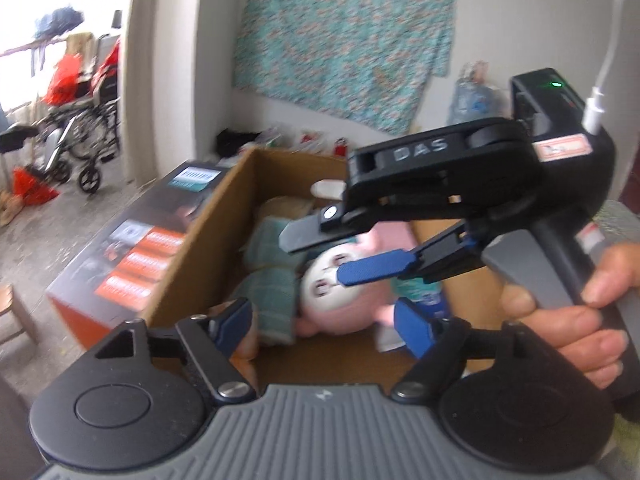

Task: Organize soft objects
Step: 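Lower the striped cloth into the box and open both grippers, then move the right gripper back over the bed to the small gold juice box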

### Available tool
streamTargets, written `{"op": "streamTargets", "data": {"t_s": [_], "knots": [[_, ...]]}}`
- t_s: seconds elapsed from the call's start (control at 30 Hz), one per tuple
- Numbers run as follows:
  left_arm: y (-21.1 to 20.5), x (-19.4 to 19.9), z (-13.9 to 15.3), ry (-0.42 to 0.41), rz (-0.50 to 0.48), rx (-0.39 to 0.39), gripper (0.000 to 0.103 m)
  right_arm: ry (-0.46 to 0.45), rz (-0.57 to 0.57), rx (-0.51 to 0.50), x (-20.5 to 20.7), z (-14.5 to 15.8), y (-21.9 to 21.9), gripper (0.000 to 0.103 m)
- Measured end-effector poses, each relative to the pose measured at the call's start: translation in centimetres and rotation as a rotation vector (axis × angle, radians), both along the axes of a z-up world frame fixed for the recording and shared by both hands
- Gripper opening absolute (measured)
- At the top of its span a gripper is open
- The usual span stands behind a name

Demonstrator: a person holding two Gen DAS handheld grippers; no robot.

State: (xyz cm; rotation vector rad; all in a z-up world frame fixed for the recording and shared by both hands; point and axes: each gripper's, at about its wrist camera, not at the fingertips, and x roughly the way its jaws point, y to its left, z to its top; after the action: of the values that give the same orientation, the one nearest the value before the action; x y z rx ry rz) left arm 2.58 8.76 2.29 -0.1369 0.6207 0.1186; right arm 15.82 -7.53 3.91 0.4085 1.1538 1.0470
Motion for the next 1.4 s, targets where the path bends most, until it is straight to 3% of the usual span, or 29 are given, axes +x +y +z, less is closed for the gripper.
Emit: {"op": "streamTargets", "data": {"t_s": [0.3,0.5,0.67,0.87,1.03,1.3,1.4], "knots": [[-9.4,1.4,0.2,-0.045,-0.236,0.062,0.084,-0.165,-0.296,0.084,-2.0,2.2,-16.3,0.065],[-17.0,3.2,-1.4,-0.067,-0.4,0.05,0.084,-0.19,-0.516,0.037,-4.0,1.1,-28.6,0.065],[-22.8,5.2,-4.4,-0.077,-0.502,0.072,0.083,-0.173,-0.666,-0.022,-6.0,-1.1,-36.9,0.066],[-27.3,6.9,-8.1,-0.019,-0.541,0.091,0.069,-0.095,-0.74,-0.069,-5.4,-5.5,-39.8,0.064],[-27.2,7.5,-10.0,0.034,-0.524,0.069,0.064,-0.021,-0.747,-0.081,-2.6,-9.5,-39.2,0.055],[-26.9,7.1,-11.3,0.094,-0.505,0.057,0.065,0.034,-0.71,-0.075,0.3,-11.6,-37.7,0.05],[-26.9,7.3,-11.3,0.099,-0.497,0.063,0.072,0.062,-0.698,-0.061,0.9,-12.4,-37.5,0.044]]}}
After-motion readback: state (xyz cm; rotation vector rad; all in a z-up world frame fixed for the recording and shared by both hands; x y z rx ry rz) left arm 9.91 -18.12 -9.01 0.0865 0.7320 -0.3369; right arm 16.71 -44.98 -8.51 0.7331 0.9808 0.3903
